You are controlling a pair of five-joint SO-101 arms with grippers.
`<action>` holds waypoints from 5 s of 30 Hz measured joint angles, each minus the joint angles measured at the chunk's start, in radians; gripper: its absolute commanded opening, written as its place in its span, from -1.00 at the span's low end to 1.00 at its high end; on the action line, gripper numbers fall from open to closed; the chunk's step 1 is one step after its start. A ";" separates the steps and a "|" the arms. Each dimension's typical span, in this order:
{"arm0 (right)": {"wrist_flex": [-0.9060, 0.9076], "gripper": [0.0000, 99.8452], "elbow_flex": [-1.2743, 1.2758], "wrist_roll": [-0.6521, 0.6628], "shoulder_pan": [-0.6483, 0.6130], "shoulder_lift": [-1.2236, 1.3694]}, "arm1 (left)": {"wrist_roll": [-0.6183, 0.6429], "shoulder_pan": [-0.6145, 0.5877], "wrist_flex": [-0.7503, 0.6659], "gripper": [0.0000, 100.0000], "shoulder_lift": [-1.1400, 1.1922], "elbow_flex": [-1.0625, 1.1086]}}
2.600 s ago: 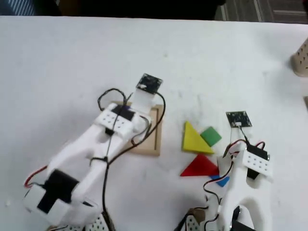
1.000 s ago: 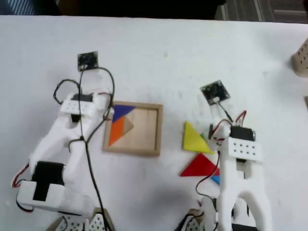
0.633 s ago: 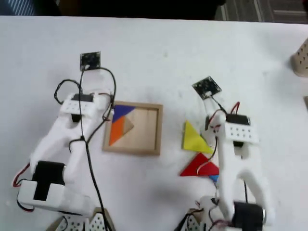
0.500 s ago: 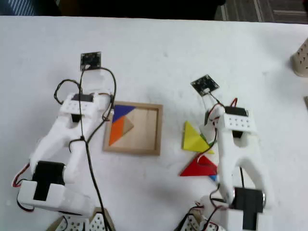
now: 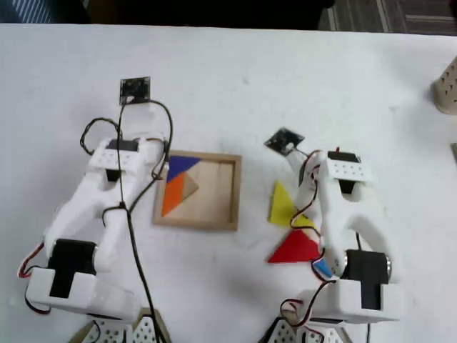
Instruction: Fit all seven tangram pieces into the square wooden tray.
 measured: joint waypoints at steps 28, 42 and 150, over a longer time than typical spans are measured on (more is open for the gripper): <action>0.012 -0.53 -0.117 0.005 -0.044 0.117 | 0.000 0.000 0.000 -0.95 0.000 0.000; 0.155 -0.97 -0.287 -0.012 -0.043 0.215 | 0.000 -0.034 -0.017 -0.95 0.006 0.000; -0.101 -0.97 0.054 -0.523 0.161 -0.060 | 0.002 0.460 -0.034 -0.96 0.117 -0.018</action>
